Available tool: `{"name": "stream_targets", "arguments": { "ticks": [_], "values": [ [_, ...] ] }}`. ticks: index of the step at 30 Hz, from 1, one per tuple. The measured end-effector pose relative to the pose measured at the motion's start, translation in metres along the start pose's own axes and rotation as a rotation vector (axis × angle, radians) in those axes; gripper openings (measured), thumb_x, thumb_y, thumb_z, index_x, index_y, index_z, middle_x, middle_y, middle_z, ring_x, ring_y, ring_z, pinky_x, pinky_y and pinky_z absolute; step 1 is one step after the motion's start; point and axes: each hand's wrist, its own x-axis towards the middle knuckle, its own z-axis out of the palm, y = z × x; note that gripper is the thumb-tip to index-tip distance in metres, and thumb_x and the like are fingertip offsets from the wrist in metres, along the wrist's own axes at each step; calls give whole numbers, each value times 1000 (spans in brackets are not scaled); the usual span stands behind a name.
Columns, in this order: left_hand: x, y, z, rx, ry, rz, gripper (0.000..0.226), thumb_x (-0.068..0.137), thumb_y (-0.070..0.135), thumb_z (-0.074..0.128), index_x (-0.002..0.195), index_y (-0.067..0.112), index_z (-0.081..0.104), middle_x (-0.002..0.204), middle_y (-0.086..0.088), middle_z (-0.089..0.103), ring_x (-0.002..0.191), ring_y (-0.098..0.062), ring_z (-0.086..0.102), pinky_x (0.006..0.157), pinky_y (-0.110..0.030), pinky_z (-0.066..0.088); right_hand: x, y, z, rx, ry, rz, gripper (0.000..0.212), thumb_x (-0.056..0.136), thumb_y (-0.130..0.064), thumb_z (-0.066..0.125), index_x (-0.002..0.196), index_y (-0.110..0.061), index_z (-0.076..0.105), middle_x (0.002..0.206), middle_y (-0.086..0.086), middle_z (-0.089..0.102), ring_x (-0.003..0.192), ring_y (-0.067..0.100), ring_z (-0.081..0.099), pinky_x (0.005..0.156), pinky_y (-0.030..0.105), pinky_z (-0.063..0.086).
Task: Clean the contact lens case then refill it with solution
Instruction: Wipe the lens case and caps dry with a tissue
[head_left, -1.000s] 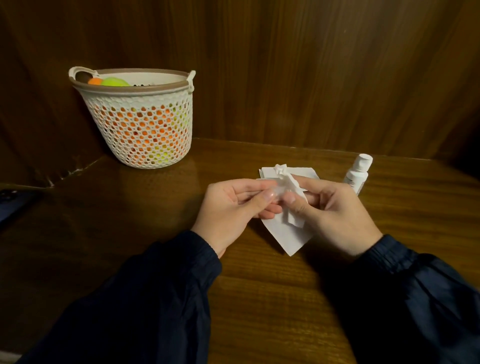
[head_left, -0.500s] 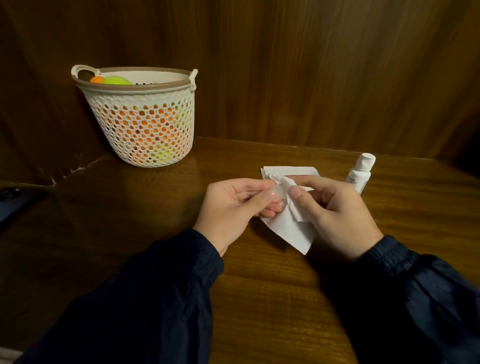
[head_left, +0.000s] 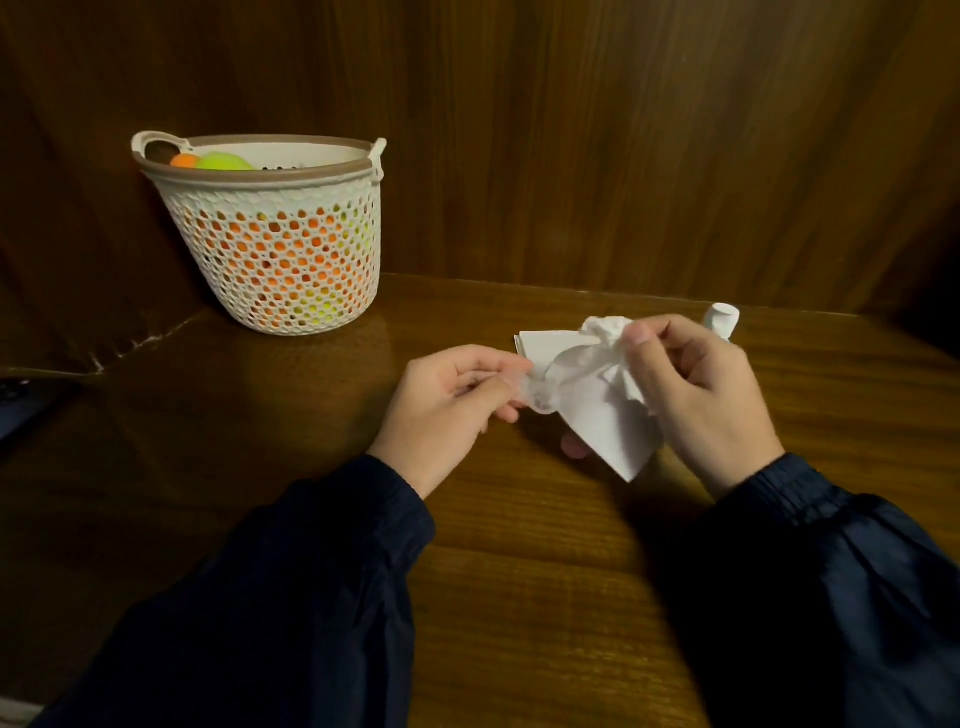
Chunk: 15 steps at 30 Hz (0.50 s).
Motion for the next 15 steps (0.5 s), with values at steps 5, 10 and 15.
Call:
{"name": "stream_targets", "arguments": {
  "ticks": [5,10,15],
  "values": [
    [-1,-7,2,295,-13,31,16,101,21,67,111,25,79,89,11,76,81,-5,71,72,-22,60,10,11,-8,-3,71,48,20,109,-36,58,96,-30,72,81,-25,74,73,-9,65,61,8,47],
    [0,-6,-3,417,-13,78,15,101,25,69,114,27,77,91,18,73,85,2,70,76,-18,61,11,18,-7,11,53,60,20,107,-38,59,96,-32,74,82,-21,75,74,-7,65,62,8,47],
    [0,-6,-5,613,-75,171,21,98,15,73,111,30,79,101,18,69,90,0,66,71,-10,53,14,18,-11,19,95,60,20,106,-42,59,96,-35,75,87,-19,77,78,-5,68,66,14,52]
  ]
}}
